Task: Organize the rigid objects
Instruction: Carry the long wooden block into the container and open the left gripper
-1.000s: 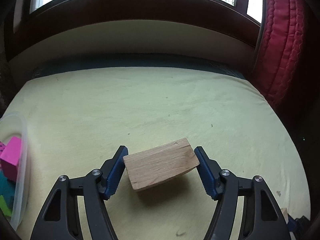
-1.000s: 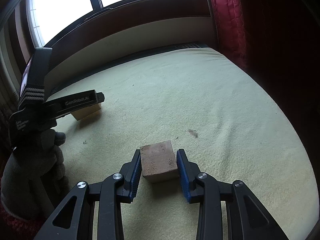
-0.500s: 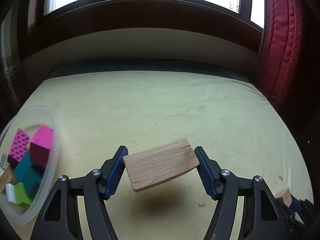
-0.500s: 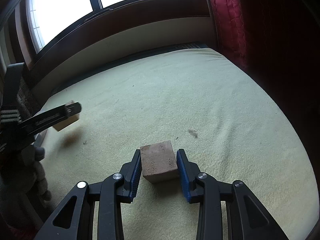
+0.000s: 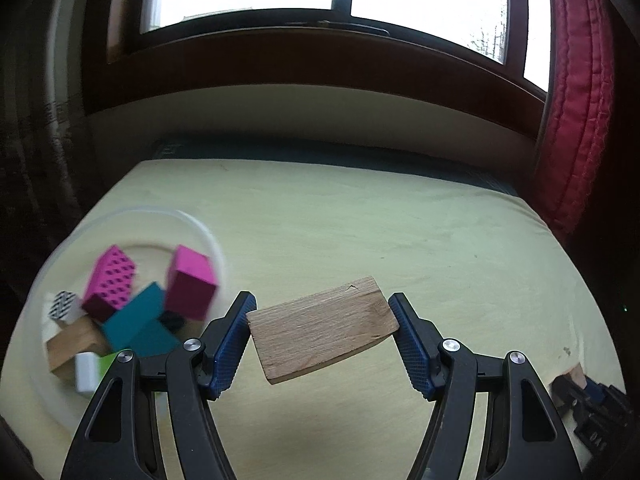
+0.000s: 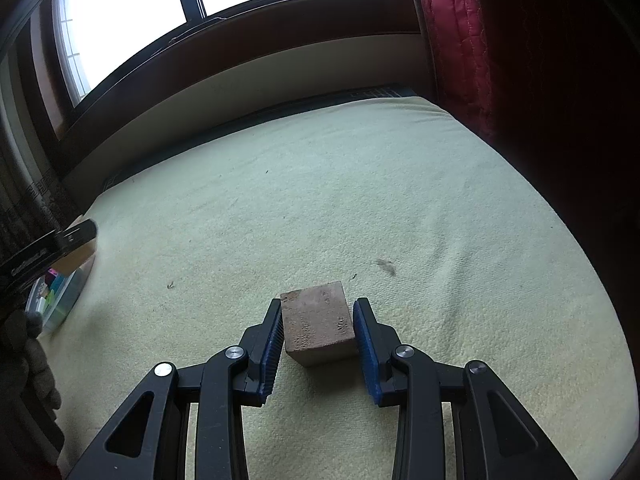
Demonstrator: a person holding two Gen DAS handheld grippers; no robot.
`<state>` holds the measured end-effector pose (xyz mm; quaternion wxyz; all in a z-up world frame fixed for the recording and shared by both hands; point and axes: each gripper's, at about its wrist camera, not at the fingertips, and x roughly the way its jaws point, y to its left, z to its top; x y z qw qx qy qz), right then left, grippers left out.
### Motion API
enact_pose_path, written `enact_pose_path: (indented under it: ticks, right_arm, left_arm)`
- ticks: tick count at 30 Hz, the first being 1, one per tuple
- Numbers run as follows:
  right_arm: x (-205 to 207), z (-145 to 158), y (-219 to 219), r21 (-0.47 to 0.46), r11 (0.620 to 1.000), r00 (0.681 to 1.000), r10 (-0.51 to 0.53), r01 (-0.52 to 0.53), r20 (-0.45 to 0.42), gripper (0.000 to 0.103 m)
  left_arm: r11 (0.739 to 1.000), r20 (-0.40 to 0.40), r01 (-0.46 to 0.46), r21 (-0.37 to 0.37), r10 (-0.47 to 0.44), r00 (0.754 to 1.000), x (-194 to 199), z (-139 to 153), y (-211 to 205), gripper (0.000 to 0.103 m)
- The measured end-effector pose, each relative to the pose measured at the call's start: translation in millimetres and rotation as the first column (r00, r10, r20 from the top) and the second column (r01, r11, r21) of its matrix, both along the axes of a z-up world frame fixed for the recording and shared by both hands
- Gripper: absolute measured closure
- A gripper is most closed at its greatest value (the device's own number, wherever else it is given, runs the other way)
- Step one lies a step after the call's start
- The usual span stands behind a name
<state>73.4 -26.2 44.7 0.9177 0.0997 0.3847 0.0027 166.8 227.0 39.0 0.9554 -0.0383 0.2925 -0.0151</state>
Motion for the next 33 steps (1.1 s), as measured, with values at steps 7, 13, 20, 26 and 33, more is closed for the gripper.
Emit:
enact_pose_path:
  ticks: [7,13,20,26,33]
  right_arm:
    - [-0.1,-0.5,-0.5,0.0,1.0,1.0,0.0,0.0,0.001,0.066]
    - [-0.1,0.1,-0.1,-0.001,1.0,1.0,-0.001,0.001,0.003,0.066]
    - [-0.3,0.1,-0.3,-0.001,1.0,1.0,-0.001,0.001,0.004,0.066]
    - [0.0,0.2,-0.3,-0.002,1.0,1.0,0.0,0.0,0.004,0.066]
    - [-0.4,0.1,-0.5,-0.003,1.0,1.0,-0.001,0.001,0.006,0.066]
  left_arm:
    - [0.998,0.018,-0.065,0.016,0.064,0.998,-11.6,0.1,32.6,0.034]
    - [0.991,0.026,-0.133,0.015,0.132,0.991,-20.2,-1.2,66.8,0.034]
    - [0.979,0.011,-0.202,0.004,0.202,0.979,-22.8,-8.9,93.8,0.034]
    - [0.972,0.007,-0.235,-0.003,0.235,0.972,-22.7,-10.6,109.5,0.034]
    - [0.967,-0.01,-0.253,-0.02,0.253,0.967,-17.8,-12.2,116.5,0.032]
